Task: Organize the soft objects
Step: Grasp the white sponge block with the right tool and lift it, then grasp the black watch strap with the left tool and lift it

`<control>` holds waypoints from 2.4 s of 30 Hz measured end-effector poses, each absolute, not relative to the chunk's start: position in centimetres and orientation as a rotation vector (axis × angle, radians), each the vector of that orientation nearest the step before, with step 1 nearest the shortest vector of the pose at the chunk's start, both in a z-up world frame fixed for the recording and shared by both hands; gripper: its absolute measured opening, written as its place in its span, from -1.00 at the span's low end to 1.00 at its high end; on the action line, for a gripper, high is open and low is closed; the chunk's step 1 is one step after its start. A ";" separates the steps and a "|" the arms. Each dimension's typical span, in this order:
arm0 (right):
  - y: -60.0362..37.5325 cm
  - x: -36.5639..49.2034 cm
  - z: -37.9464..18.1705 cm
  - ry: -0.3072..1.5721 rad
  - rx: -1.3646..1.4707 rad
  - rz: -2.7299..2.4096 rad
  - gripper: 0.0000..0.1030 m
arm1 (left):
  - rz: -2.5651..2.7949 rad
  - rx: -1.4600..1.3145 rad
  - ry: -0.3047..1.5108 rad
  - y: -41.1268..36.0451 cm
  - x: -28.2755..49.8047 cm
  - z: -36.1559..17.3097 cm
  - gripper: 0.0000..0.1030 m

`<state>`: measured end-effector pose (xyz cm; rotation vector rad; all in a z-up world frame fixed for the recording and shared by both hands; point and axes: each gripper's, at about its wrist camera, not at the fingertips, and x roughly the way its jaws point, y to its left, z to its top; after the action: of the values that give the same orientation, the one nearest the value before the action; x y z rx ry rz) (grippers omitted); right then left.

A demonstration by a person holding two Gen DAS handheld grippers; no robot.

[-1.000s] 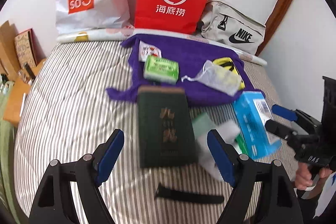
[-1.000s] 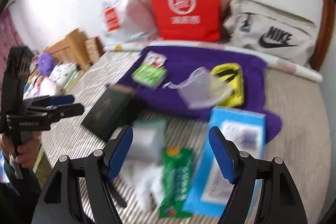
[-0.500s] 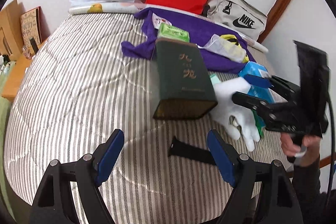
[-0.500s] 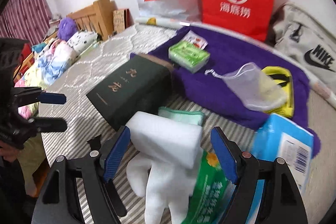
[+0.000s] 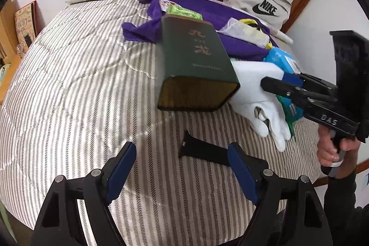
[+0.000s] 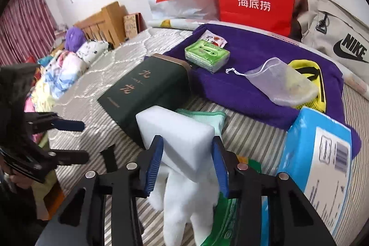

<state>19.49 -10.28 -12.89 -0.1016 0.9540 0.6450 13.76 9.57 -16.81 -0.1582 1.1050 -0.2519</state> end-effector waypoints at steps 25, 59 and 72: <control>-20.5 6.5 -8.0 0.824 0.044 0.461 -0.21 | -0.211 -0.143 1.130 3.0 12.5 -18.6 0.63; -24.7 4.9 -13.0 0.896 0.103 0.344 -0.20 | -0.142 0.005 1.032 3.3 10.2 -18.5 -0.56; -24.5 5.3 -13.9 0.915 0.091 0.328 -0.20 | -0.145 -0.037 1.014 3.7 10.6 -18.8 -0.59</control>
<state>5.33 -24.47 -13.88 0.0914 0.9150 0.3280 10.62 3.70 -18.80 -0.0375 1.0142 -0.1451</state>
